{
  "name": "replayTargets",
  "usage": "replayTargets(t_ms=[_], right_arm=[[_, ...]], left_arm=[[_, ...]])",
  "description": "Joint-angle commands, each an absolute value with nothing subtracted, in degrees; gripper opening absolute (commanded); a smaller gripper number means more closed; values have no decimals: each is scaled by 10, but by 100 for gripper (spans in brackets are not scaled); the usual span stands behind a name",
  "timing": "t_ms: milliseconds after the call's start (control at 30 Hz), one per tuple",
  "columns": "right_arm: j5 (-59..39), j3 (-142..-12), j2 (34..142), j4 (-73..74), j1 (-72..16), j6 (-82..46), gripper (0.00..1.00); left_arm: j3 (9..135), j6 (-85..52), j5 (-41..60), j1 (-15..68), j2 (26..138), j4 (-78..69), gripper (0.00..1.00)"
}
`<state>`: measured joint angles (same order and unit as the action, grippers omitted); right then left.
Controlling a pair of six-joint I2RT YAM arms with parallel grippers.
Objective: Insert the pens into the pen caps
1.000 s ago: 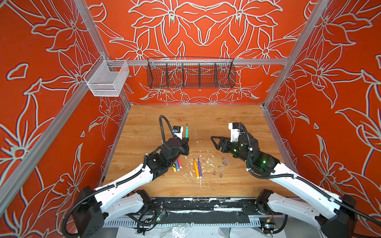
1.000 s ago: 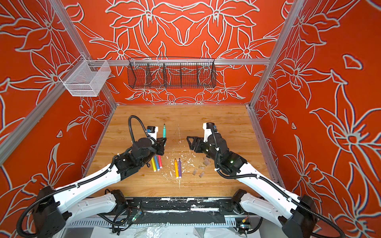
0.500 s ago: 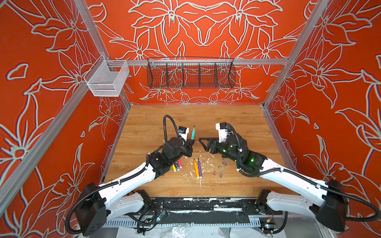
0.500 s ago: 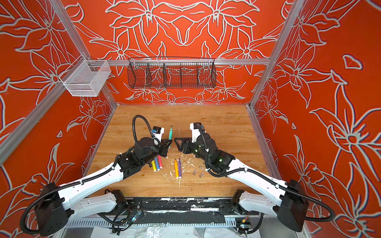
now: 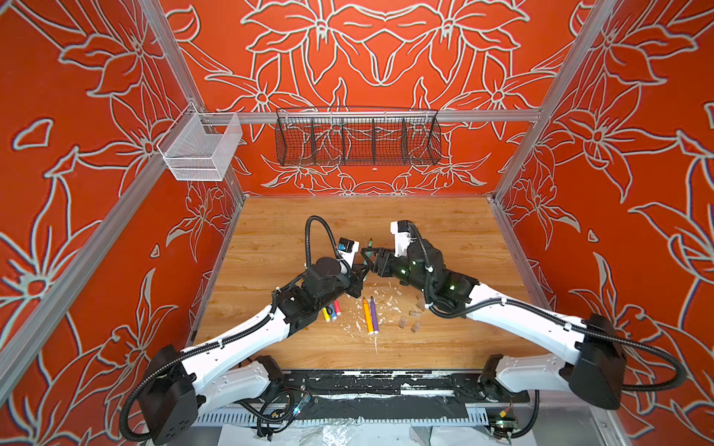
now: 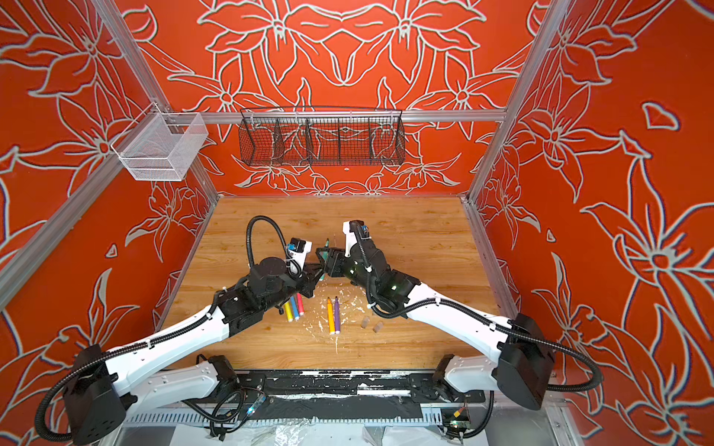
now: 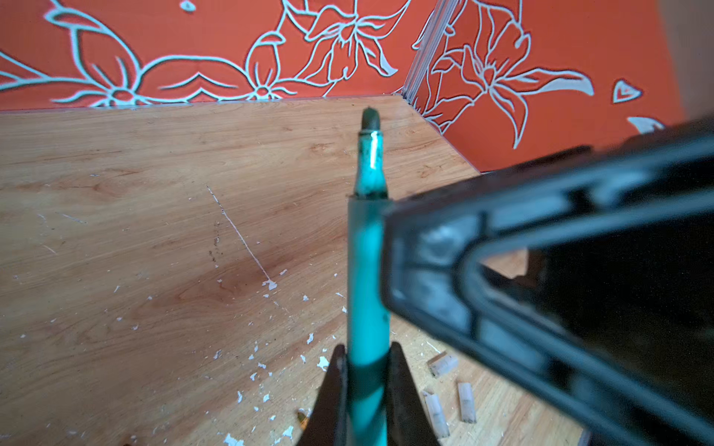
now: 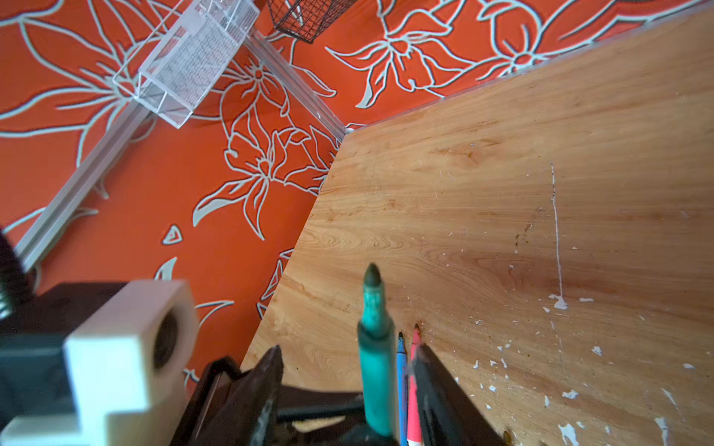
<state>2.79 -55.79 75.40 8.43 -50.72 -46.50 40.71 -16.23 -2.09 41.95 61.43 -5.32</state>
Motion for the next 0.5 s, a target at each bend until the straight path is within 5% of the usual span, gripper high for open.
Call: replayTargets(t_ms=[0, 133, 367, 467], right_arm=[[63, -587, 772, 86, -509, -486, 52], [76, -593, 785, 86, -509, -493, 46], [75, -604, 798, 75, -512, -503, 0], [77, -600, 795, 78, -523, -512, 0]], left_arm=[[413, -150, -7, 420, 602, -76, 0], [411, -148, -3, 420, 599, -80, 0], [408, -143, -1, 421, 594, -80, 0], [401, -139, 2, 422, 592, -90, 23]])
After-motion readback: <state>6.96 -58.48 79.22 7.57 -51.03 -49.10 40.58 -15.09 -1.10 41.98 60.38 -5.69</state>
